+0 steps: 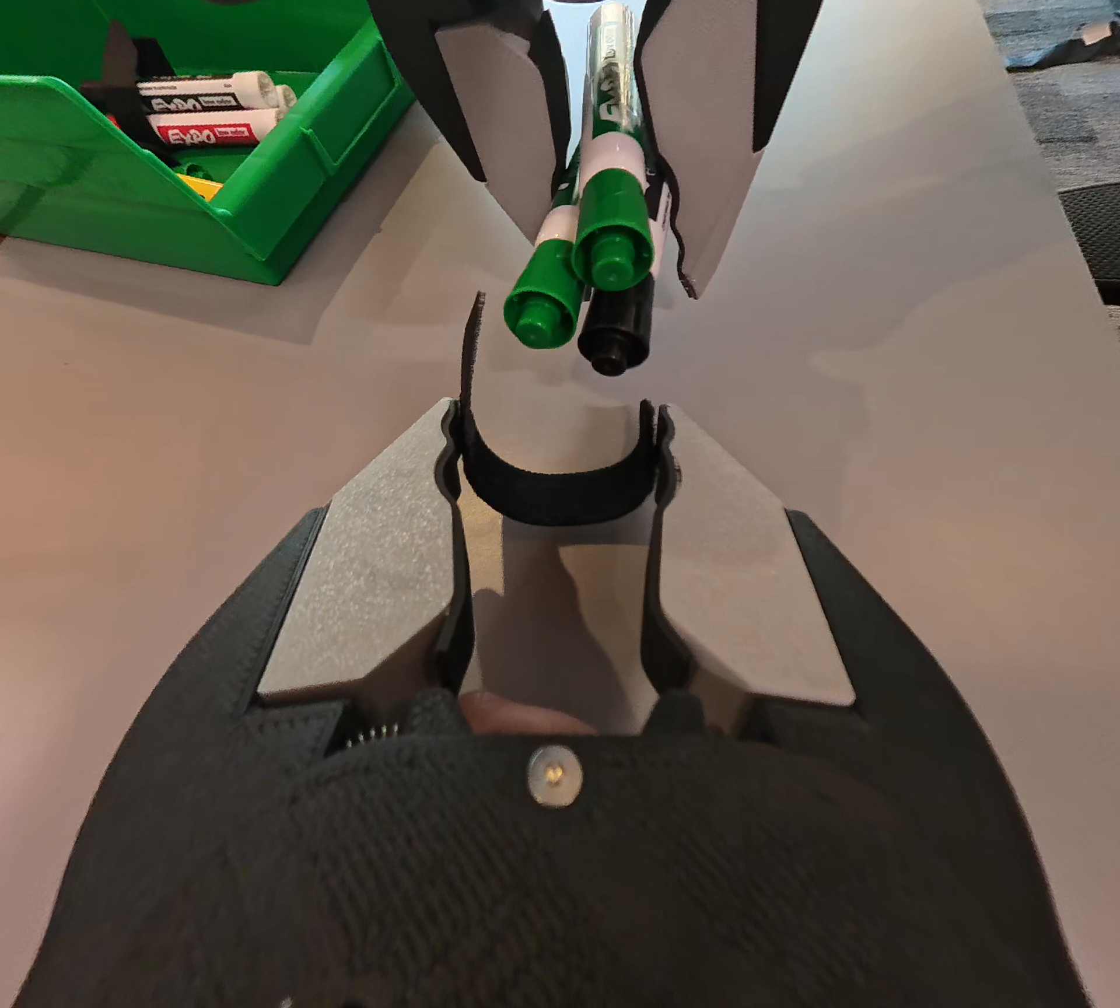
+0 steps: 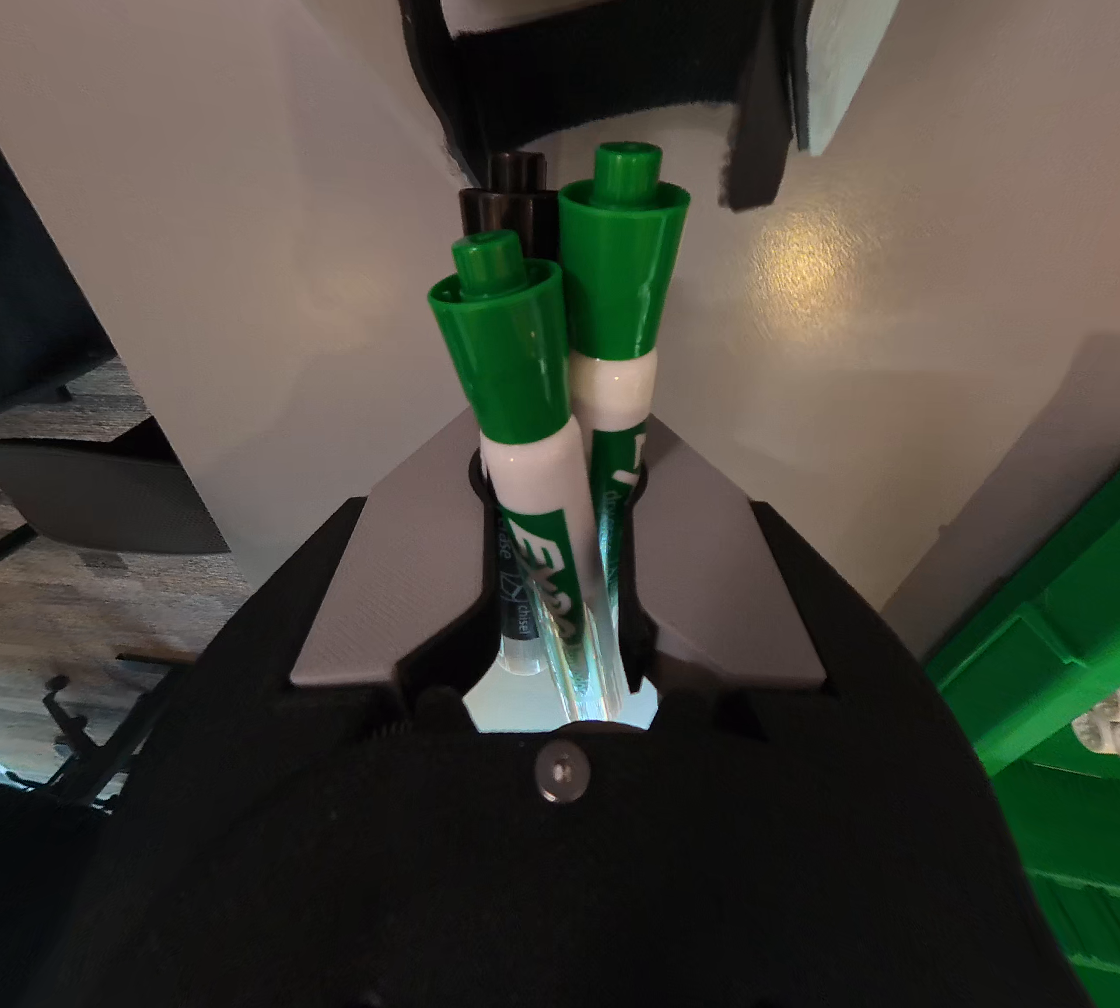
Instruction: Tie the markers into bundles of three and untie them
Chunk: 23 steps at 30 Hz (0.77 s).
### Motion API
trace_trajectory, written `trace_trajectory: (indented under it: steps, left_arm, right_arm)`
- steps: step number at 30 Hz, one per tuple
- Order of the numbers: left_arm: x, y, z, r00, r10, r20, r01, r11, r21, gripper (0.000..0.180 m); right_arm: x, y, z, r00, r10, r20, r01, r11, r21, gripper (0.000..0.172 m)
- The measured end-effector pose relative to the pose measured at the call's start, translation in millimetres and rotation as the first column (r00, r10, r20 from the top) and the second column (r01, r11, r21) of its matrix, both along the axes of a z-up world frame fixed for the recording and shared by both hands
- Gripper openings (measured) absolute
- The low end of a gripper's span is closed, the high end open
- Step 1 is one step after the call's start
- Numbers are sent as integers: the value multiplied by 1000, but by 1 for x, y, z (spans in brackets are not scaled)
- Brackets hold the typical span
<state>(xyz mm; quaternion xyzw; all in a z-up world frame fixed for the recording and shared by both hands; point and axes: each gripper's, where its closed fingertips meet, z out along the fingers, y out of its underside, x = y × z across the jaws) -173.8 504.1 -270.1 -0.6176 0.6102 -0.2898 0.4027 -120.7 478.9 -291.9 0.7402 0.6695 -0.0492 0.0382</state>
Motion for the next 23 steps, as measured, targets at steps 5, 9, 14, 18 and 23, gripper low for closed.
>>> trace_trajectory:
  steps: [5, 9, 14, 18, 23]
  left_arm:
    - [0, 0, 2, 1000, -3, 14, 3, 1000, -1, 62]
    - [1, -4, 6, 999, -13, 38, 14, 1000, -8, 62]
    - [1, -5, 7, 999, -18, 44, 18, 1000, -2, 62]
    - [2, -7, 10, 998, -23, 62, 24, 1000, -8, 62]
    - [3, -8, 10, 998, -24, 65, 25, 1000, -3, 62]
  right_arm:
    - [-6, -2, 0, 1000, 17, 2, -17, 1000, 2, 37]
    - [-9, -1, 2, 1000, 18, -5, -18, 1000, 4, 37]
    - [-12, -1, 3, 1000, 28, -3, -28, 1000, 4, 37]
    - [-15, 0, 2, 1000, 27, -6, -27, 1000, 5, 37]
    - [-18, 0, 1, 999, 36, -5, -36, 999, 2, 37]
